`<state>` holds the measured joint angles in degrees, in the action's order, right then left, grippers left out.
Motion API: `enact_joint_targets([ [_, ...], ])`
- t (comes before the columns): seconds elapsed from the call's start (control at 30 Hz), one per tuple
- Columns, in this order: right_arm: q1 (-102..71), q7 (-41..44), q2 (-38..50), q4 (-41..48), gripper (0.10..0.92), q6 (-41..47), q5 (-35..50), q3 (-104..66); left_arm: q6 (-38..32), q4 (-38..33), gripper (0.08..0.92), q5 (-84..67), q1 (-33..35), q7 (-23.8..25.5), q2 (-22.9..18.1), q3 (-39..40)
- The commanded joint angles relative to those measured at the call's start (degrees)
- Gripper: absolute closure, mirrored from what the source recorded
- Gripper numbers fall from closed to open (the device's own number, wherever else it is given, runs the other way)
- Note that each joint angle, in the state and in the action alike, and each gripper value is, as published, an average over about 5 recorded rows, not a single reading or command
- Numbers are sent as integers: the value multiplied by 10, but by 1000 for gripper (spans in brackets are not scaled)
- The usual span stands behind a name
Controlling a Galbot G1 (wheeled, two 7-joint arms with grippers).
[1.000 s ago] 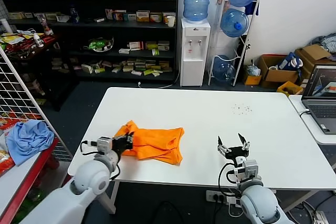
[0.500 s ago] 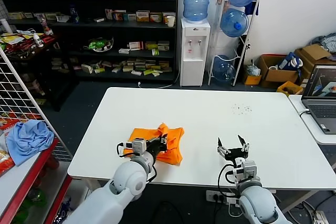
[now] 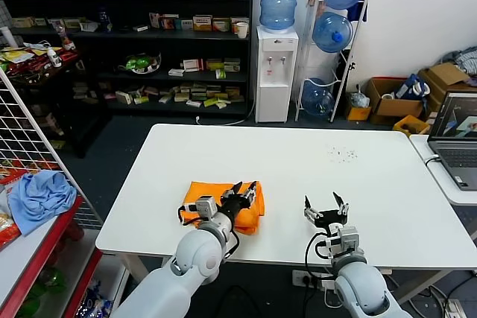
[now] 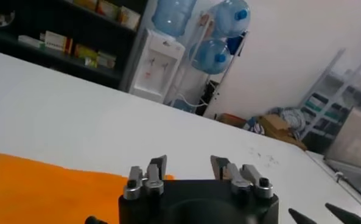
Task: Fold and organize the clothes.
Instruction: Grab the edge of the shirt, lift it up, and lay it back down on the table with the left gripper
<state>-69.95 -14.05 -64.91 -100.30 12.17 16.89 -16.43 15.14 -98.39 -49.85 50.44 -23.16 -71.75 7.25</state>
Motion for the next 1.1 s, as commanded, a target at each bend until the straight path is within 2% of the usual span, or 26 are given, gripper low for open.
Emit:
enact_joint_targets([
  [0.03, 2, 2, 2, -4, 203, 2, 0, 1, -41, -26, 424, 17, 21, 58, 140, -43],
  [0.17, 0, 5, -1, 0, 203, -2, -4, 3, 9, 3, 311, 9, 27, 119, 220, -72],
  [0.33, -2, 10, -5, 5, 203, -5, -7, 8, 65, 44, 195, -16, 25, 176, 257, -102],
  [0.5, -4, 11, -3, 4, 203, -4, -6, 9, 95, 87, 178, -23, 13, 227, 244, -112],
  [0.67, -7, 12, 0, 0, 203, -3, -5, 8, 116, 114, 177, -25, -5, 256, 220, -103],
  [0.93, -9, 14, -2, 2, 203, -4, -5, 5, 130, 169, 177, -19, -34, 260, 184, -84],
  [1.1, -9, 14, -2, 2, 203, -4, -5, 3, 136, 177, 182, -13, -39, 262, 177, -77],
])
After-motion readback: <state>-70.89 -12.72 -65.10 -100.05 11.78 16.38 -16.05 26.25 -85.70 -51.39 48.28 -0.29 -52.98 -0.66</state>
